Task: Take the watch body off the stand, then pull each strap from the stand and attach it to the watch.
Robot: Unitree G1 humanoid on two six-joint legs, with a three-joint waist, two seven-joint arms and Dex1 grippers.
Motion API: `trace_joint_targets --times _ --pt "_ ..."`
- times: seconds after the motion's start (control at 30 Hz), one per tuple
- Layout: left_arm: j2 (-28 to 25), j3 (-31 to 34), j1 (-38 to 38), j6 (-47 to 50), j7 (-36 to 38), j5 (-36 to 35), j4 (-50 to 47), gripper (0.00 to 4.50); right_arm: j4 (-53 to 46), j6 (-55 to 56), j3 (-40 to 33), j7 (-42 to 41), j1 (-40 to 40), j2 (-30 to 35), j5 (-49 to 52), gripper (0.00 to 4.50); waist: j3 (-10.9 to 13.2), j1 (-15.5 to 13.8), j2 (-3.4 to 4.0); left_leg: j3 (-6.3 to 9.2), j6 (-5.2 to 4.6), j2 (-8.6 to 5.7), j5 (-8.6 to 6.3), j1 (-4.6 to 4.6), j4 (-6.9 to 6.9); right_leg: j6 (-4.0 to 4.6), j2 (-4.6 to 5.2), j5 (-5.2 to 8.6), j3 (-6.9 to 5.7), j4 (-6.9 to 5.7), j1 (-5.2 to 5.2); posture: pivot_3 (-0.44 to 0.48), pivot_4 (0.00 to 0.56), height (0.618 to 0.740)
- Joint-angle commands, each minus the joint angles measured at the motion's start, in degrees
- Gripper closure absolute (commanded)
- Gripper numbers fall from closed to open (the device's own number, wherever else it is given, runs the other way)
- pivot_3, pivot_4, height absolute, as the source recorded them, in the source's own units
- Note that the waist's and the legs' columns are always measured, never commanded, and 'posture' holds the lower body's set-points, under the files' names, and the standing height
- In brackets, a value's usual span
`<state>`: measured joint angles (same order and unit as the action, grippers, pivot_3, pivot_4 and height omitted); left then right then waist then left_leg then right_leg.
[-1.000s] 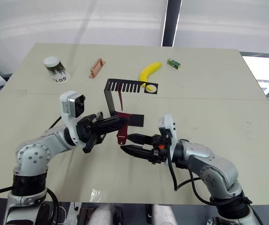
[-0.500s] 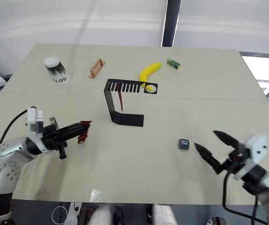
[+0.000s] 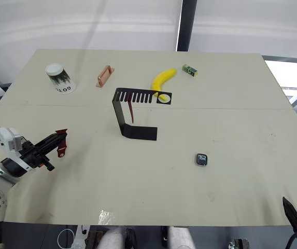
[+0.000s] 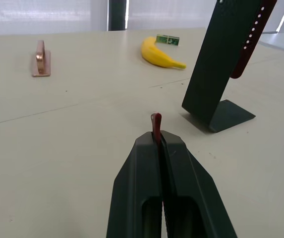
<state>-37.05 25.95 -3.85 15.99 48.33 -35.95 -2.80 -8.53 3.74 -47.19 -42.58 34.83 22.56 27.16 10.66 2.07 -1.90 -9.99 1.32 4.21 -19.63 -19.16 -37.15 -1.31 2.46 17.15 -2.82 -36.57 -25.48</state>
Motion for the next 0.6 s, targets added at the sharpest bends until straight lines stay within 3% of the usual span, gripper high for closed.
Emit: trace_joint_targets --times 0.03,0.13,0.37,0.6 --pt "0.3 -1.9 -1.6 1.8 0.2 -1.7 -4.2 4.5 -6.6 -1.0 3.9 4.6 -1.9 -2.7 1.1 0.12 0.0 0.1 0.04 0.0 0.03 0.0 0.02 0.0 0.0 0.02 0.0 -0.01 0.0 -0.02 0.0 0.0 0.15 0.729" --pt "0.6 -4.6 -3.6 -2.6 1.4 1.2 -6.8 4.5 -13.5 -5.6 7.2 10.0 -3.4 -4.6 1.9 0.12 0.0 0.0 0.14 -0.01 0.06 -0.01 0.03 0.0 -0.02 0.02 0.01 -0.02 0.04 -0.14 -0.01 0.0 0.15 0.729" --pt "0.0 -15.4 -9.3 -0.7 6.2 0.9 -15.7 4.5 -35.8 -27.7 22.8 26.5 -5.4 -5.4 -2.2 0.12 -0.1 -0.3 0.23 0.02 0.16 -0.04 0.1 0.0 -0.04 0.04 0.0 0.0 0.05 -0.27 -0.04 0.0 0.15 0.729" --pt "2.8 -20.4 -10.4 3.8 3.5 -1.1 -21.1 4.5 -40.8 -35.5 37.4 36.3 -9.3 -9.5 -8.9 0.12 -0.1 -0.3 0.21 0.03 -0.03 -0.03 0.31 -0.01 -0.06 0.07 -0.06 0.02 0.07 -0.33 -0.07 0.0 0.15 0.729"
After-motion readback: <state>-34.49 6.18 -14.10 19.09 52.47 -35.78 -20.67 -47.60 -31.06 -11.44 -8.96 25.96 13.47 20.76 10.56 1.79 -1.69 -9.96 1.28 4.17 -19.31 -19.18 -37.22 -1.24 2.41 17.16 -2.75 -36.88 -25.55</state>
